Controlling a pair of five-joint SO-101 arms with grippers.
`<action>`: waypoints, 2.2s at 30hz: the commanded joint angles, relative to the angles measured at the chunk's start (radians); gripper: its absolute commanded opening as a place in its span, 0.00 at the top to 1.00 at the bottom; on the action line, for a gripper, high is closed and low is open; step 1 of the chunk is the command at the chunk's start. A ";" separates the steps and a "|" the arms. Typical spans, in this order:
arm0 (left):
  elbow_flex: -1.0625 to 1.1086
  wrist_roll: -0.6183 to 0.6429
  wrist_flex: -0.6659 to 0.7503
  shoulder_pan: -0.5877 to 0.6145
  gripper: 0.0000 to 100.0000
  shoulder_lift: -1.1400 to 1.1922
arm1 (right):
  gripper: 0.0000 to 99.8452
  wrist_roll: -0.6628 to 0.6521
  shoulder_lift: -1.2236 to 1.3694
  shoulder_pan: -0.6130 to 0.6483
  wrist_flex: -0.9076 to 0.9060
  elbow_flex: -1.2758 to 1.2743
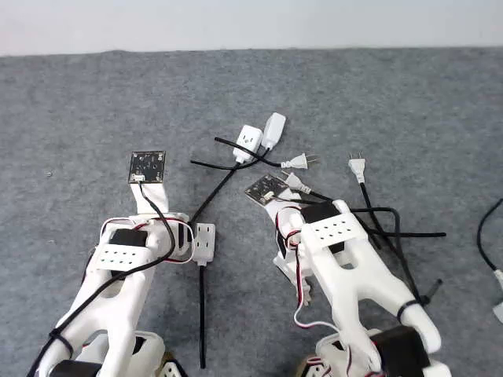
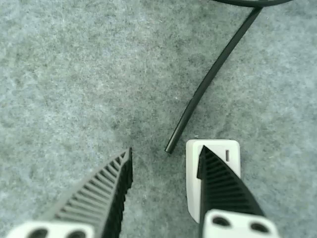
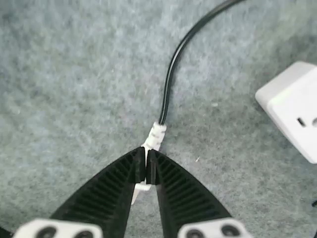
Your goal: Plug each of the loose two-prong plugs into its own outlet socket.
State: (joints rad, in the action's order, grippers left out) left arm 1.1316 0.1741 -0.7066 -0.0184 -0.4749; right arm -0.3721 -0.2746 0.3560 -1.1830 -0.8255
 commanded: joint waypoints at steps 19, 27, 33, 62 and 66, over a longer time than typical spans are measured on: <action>-0.041 -0.014 0.020 0.009 0.80 0.002 | 0.99 -0.037 -0.090 -0.122 0.038 0.018; -0.041 -0.014 0.020 0.009 0.80 0.002 | 0.99 0.095 -0.171 0.125 -0.039 0.018; -0.041 -0.014 0.020 0.009 0.80 0.002 | 0.99 0.097 -0.016 0.096 0.044 -0.006; -0.041 -0.014 0.020 0.009 0.80 0.002 | 0.91 -0.068 0.108 -0.036 0.074 -0.029; -0.041 -0.014 0.020 0.009 0.80 0.002 | 0.91 -0.068 0.108 -0.031 0.074 -0.040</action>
State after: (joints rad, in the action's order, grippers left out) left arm 1.1316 0.1741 -0.7066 -0.0184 -0.4749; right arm -0.4350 -0.1841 0.3176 -1.1201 -0.8470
